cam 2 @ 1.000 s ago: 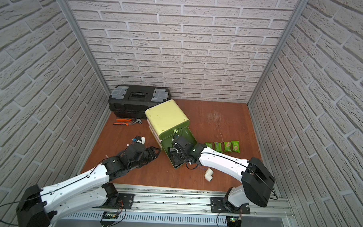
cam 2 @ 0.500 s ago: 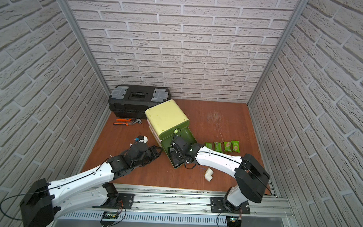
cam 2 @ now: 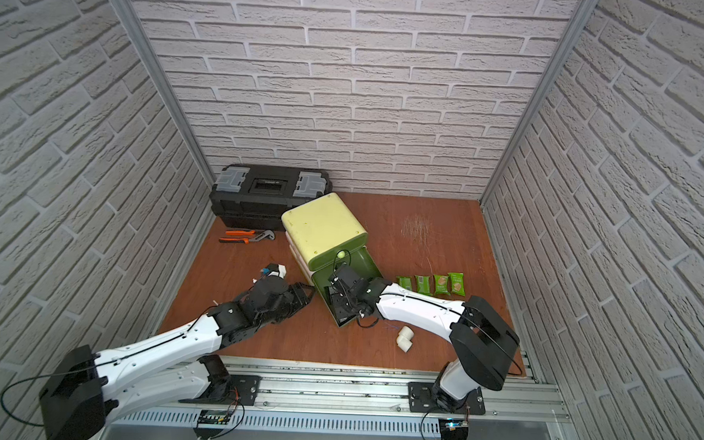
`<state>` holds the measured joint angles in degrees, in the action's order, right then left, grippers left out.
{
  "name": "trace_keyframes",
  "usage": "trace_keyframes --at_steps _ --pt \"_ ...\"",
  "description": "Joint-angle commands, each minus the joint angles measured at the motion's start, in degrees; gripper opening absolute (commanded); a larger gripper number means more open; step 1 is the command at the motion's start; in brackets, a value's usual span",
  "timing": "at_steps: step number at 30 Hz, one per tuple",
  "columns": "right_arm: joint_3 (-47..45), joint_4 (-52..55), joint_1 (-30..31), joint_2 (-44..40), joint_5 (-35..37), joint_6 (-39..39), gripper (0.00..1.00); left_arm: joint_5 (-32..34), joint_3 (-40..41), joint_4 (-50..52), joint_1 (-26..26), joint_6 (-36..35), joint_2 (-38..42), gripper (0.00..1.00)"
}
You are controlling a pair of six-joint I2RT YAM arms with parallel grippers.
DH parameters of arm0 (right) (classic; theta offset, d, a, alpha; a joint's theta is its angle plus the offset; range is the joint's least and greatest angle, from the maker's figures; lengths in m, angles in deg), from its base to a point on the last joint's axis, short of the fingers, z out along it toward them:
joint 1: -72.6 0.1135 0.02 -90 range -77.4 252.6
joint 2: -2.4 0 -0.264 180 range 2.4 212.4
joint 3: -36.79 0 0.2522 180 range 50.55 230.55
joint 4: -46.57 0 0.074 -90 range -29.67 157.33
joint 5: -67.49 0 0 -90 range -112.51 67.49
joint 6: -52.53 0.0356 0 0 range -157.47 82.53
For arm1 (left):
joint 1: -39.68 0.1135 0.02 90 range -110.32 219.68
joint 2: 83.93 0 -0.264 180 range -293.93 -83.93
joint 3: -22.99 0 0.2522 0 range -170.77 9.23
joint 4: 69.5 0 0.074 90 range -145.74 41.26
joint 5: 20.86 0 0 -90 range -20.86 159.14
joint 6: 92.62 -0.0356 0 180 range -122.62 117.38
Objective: Take the cookies out of the drawer
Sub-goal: Pick up the cookie from the drawer.
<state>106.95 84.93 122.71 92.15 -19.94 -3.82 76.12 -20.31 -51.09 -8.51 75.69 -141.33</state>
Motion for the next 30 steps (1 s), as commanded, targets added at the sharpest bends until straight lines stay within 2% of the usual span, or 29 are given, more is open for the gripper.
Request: trace_keyframes --at_steps 1,12,23,30 --pt "-0.5 -1.4 0.2 -1.1 0.4 0.0 0.27 1.2 0.6 -1.7 -0.3 0.4 0.5 0.54" --pt "0.0 0.2 0.1 -4.1 0.6 -0.4 0.12 1.4 0.5 -1.2 -0.2 0.4 0.7 0.54" --pt "-0.4 1.9 -0.5 -9.3 0.7 0.6 0.02 1.7 0.4 -0.5 -0.2 0.5 0.9 0.54" --pt "-0.4 3.8 -1.3 -13.6 0.3 1.4 0.02 1.7 -0.1 -0.7 -0.2 0.1 0.6 0.56"
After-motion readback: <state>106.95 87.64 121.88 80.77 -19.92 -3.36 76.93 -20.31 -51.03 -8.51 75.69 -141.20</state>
